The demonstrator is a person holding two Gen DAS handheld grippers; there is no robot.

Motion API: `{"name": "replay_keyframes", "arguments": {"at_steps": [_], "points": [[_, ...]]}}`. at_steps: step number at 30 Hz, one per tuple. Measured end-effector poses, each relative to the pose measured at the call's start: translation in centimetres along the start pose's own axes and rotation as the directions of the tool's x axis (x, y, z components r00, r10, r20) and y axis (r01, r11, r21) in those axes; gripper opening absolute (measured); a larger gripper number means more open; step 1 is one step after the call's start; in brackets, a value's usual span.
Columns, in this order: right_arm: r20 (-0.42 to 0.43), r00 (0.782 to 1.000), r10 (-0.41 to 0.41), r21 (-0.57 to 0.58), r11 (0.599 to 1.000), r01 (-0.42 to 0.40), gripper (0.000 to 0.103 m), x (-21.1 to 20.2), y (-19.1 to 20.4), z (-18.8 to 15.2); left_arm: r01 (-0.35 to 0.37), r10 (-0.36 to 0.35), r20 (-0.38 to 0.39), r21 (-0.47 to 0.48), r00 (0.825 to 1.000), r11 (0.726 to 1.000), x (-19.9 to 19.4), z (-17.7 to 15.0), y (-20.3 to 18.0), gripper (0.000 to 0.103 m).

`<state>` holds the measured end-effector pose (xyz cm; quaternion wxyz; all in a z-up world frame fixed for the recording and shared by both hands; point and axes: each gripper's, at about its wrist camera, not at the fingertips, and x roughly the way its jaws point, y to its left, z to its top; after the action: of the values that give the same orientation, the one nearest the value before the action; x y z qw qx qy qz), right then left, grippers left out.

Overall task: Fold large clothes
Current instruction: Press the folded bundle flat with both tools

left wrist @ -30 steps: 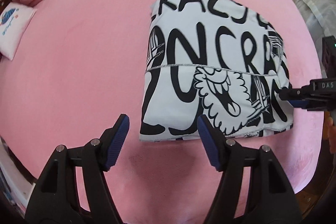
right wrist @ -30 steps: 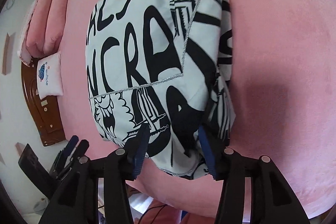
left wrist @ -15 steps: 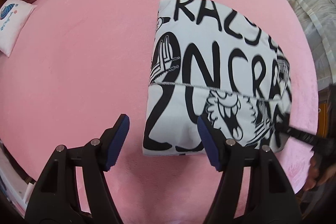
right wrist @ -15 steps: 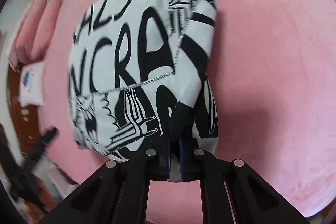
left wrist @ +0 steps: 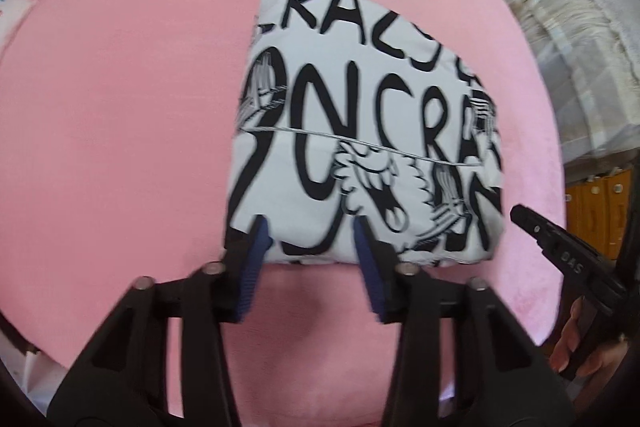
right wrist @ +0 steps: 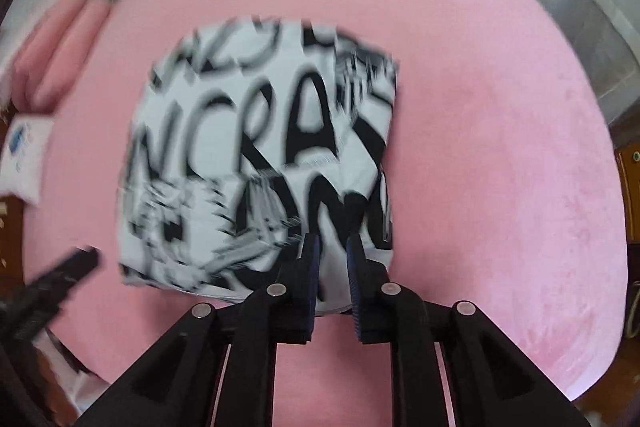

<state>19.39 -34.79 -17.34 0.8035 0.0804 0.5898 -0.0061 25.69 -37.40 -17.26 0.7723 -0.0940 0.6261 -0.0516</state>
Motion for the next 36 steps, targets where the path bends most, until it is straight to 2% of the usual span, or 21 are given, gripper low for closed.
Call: {"name": "replay_keyframes", "arguments": {"at_steps": [1, 2, 3, 4, 5, 6, 8, 11, 12, 15, 16, 19, 20, 21, 23, 24, 26, 28, 31, 33, 36], "points": [[0.027, 0.999, 0.021, 0.0, 1.0, -0.021, 0.017, -0.6, 0.3, -0.1, 0.034, -0.034, -0.02, -0.001, 0.999, 0.999, 0.2, 0.0, -0.3, 0.015], [0.044, 0.997, 0.059, 0.0, 0.998, -0.059, 0.017, -1.2, 0.1, 0.3, 0.07, -0.07, -0.033, -0.007, 0.997, 0.998, 0.5, 0.0, -0.4, 0.013], [0.033, 0.987, 0.154, -0.006, 0.988, -0.154, 0.017, -0.7, 0.8, 0.1, 0.097, -0.097, -0.039, -0.014, 0.994, 0.995, 0.9, 0.2, -0.4, 0.011], [-0.002, 0.975, 0.22, -0.006, 0.975, -0.22, 0.016, 0.2, 1.3, -0.1, 0.129, -0.13, -0.049, -0.022, 0.99, 0.991, 1.3, 0.4, -0.5, 0.003], [-0.066, 0.958, 0.28, 0.003, 0.96, -0.28, 0.01, 1.7, 2.1, -0.3, 0.152, -0.154, -0.062, -0.027, 0.986, 0.988, 1.9, 0.6, -0.6, 0.0], [-0.119, 0.946, 0.301, 0.014, 0.953, -0.302, 0.008, 2.7, 2.4, 0.6, 0.171, -0.173, -0.087, -0.031, 0.981, 0.985, 2.6, 0.7, -0.7, 0.0], [-0.184, 0.935, 0.304, 0.003, 0.951, -0.309, 0.006, 4.4, 3.5, 0.3, 0.181, -0.181, -0.137, -0.013, 0.974, 0.983, 3.8, 1.1, -0.7, 0.0], [-0.214, 0.927, 0.307, -0.056, 0.944, -0.325, 0.005, 6.7, 4.9, -0.1, 0.099, -0.092, -0.177, 0.03, 0.98, 0.995, 6.5, 1.4, -0.7, 0.0], [-0.224, 0.931, 0.289, -0.049, 0.951, -0.307, 0.005, 7.5, 4.9, -0.3, 0.068, -0.06, -0.199, 0.032, 0.978, 0.997, 7.4, 1.3, -0.3, 0.0], [-0.262, 0.944, 0.201, -0.047, 0.974, -0.22, 0.001, 9.7, 3.7, -0.3, 0.067, -0.064, -0.197, 0.012, 0.978, 0.998, 8.5, 0.9, 1.2, 0.0], [-0.246, 0.953, 0.178, -0.057, 0.979, -0.198, 0.0, 9.8, 2.7, -0.3, 0.06, -0.056, -0.184, 0.016, 0.981, 0.998, 8.5, 0.7, 1.6, 0.0], [-0.213, 0.953, 0.214, -0.013, 0.975, -0.222, 0.0, 9.1, 0.4, -0.3, 0.024, -0.015, -0.141, 0.063, 0.99, 0.998, 8.4, -0.6, 1.7, 0.0], [-0.21, 0.96, 0.187, -0.02, 0.98, -0.196, 0.0, 8.8, 0.3, -0.3, 0.0, 0.011, -0.131, 0.087, 0.991, 0.996, 8.2, -0.9, 1.3, 0.0], [-0.199, 0.972, 0.125, -0.058, 0.989, -0.139, 0.0, 7.9, 0.8, -0.3, -0.031, 0.044, -0.116, 0.113, 0.992, 0.993, 7.8, -1.2, 0.8, 0.0], [-0.16, 0.982, 0.097, -0.103, 0.988, -0.114, 0.0, 6.2, 1.9, -0.2, -0.084, 0.091, -0.034, 0.181, 0.995, 0.98, 5.7, -1.7, -0.4, 0.0], [-0.126, 0.984, 0.129, -0.127, 0.981, -0.144, 0.0, 5.2, 2.7, -0.1, -0.072, 0.068, 0.026, 0.21, 0.997, 0.975, 4.3, -1.8, -0.9, 0.0], [-0.08, 0.954, 0.288, -0.165, 0.94, -0.298, 0.0, 4.0, 4.5, -0.2, -0.011, -0.001, 0.059, 0.203, 0.998, 0.979, 3.0, -1.6, -1.1, 0.0], [-0.045, 0.93, 0.365, -0.176, 0.914, -0.367, 0.0, 4.6, 5.8, 0.2, 0.033, -0.043, 0.058, 0.155, 0.997, 0.987, 3.5, -0.5, -0.9, 0.0], [-0.041, 0.932, 0.359, -0.152, 0.92, -0.361, 0.0, 8.0, 8.6, 1.6, -0.002, -0.008, 0.095, 0.1, 0.995, 0.995, 5.3, 1.4, 0.8, 0.0], [-0.013, 0.924, 0.382, -0.111, 0.918, -0.381, 0.0, 10.2, 10.0, 3.0, 0.041, -0.048, 0.103, 0.072, 0.993, 0.997, 6.9, 3.2, 1.4, 0.0], [0.075, 0.906, 0.416, -0.051, 0.909, -0.413, 0.0, 12.3, 11.1, 6.0, 0.098, -0.106, 0.148, 0.064, 0.983, 0.993, 7.5, 5.5, 1.7, 0.0]]}}
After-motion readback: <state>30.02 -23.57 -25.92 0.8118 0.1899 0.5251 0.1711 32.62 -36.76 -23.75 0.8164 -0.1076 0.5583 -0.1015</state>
